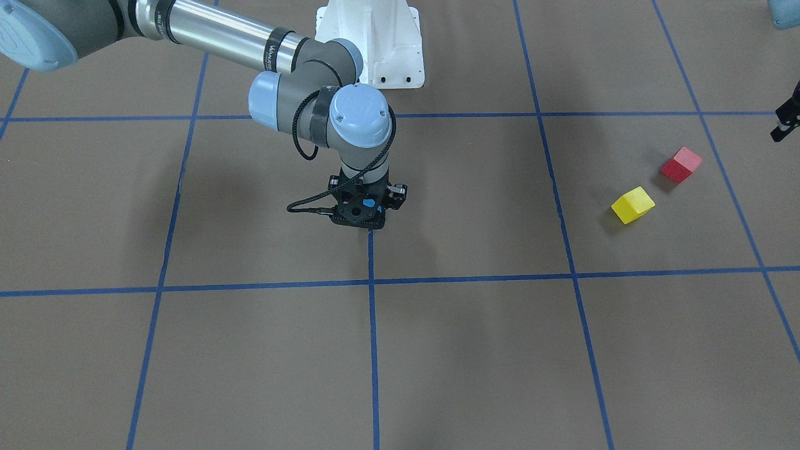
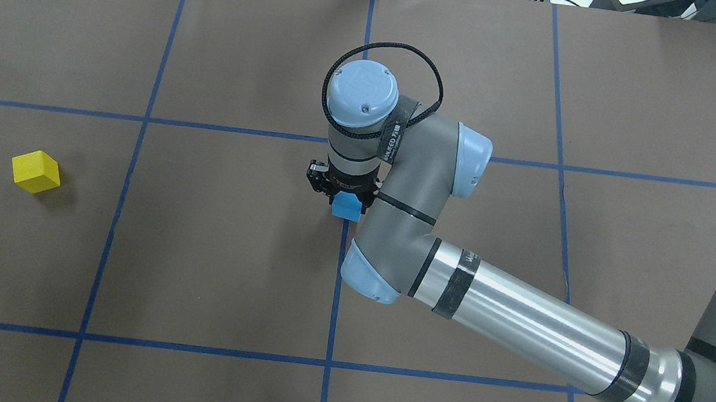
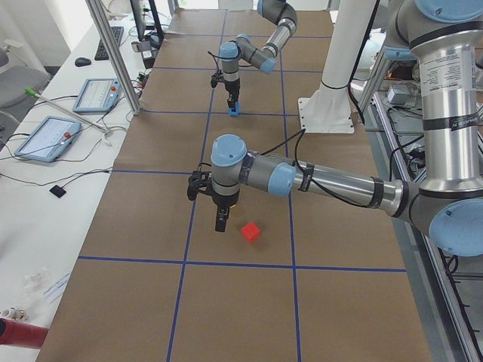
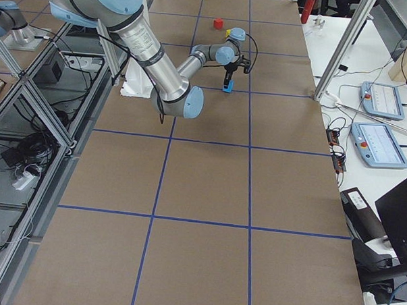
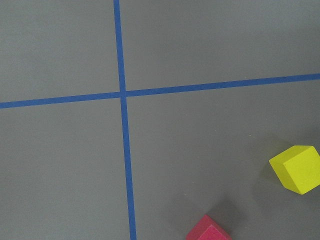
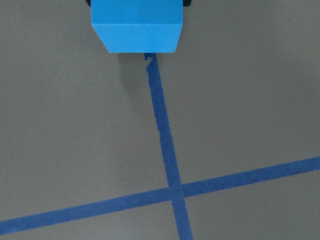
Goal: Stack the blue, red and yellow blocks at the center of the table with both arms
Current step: 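Lower the blue cube onto the center and open the right gripper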
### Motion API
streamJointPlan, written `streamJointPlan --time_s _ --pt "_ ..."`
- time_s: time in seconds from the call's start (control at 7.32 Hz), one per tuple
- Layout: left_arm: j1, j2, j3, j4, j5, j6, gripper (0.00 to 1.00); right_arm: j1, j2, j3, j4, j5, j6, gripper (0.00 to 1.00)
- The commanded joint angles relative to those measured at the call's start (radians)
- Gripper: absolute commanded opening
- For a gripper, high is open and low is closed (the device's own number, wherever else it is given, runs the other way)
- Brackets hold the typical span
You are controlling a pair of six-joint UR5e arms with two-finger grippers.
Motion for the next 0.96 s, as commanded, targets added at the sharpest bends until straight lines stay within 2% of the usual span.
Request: streamJointPlan --time_s 0.0,0.14,0.27,0.41,0.68,0.82 --pt "0.000 0.000 0.000 0.000 0.000 0.000 1.00 -0.007 -0.006 0.000 0.030 -0.002 -0.017 0.03" --pt "0.000 0.000 -0.001 0.000 0.000 0.000 1.00 -0.010 -0.014 0.001 0.033 -0.002 -0.019 0.24" --pt "0.000 0.000 -0.001 0.000 0.000 0.000 1.00 -0.010 -0.014 0.001 0.034 -0.002 -0.019 0.49" --pt "0.000 0.000 -0.001 0.002 0.000 0.000 1.00 -0.010 -0.013 0.001 0.034 -0.002 -0.017 0.97" --pt "0.015 -0.003 0.006 0.000 0.005 -0.067 1.00 -0.010 -0.013 0.009 0.034 -0.005 -0.025 1.00" --pt "0.088 -0.002 0.011 0.002 0.017 -0.121 1.00 -0.001 -0.020 0.055 0.030 -0.008 -0.037 1.00"
